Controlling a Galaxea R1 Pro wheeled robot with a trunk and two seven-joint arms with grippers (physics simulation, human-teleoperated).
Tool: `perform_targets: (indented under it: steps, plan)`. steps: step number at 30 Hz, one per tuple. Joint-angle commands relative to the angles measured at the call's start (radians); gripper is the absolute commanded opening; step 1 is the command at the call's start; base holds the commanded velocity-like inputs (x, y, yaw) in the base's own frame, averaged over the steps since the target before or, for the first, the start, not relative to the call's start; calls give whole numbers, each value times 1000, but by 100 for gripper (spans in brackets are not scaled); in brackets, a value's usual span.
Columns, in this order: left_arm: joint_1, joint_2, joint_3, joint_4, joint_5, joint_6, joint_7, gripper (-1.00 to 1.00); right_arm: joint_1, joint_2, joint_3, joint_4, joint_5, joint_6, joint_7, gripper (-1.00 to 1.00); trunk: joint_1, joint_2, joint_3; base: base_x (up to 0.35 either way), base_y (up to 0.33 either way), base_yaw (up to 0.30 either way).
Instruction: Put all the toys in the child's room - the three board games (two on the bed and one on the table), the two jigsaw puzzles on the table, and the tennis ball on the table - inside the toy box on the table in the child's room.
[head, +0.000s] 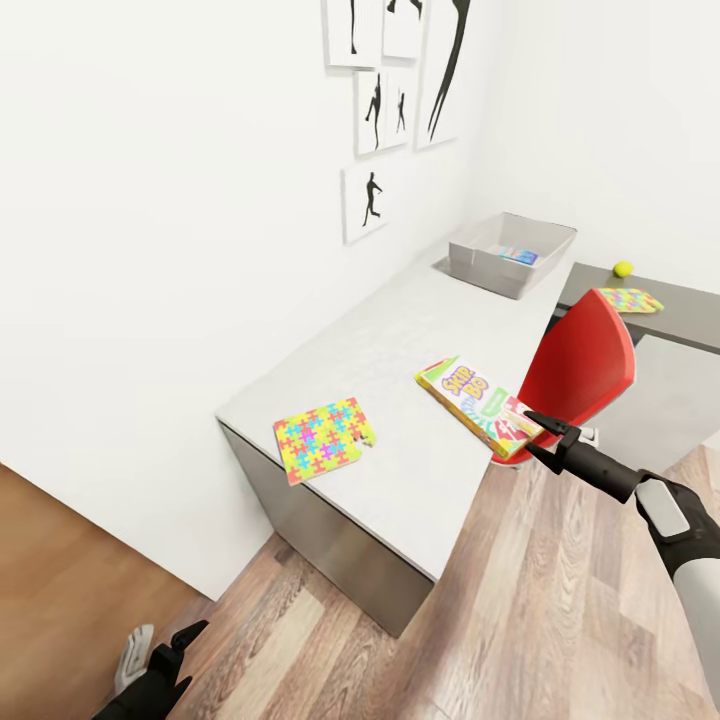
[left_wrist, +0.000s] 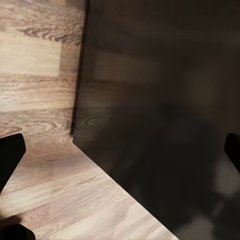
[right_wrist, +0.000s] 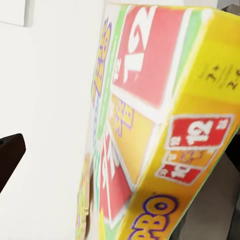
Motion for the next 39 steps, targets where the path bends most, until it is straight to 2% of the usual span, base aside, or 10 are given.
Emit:
perform_targets:
  steps: [1,39]
  plan:
    - [-1,0,3,0,3,8,-1,100,-1,0,-2,0,1,4,2,100,0,0,-1,0,0,38]
    - [-2,-2,2,-1,3,8,-1,100,-1,-1,-5,2,0,4,2,100,0,0,-1,0,0,6]
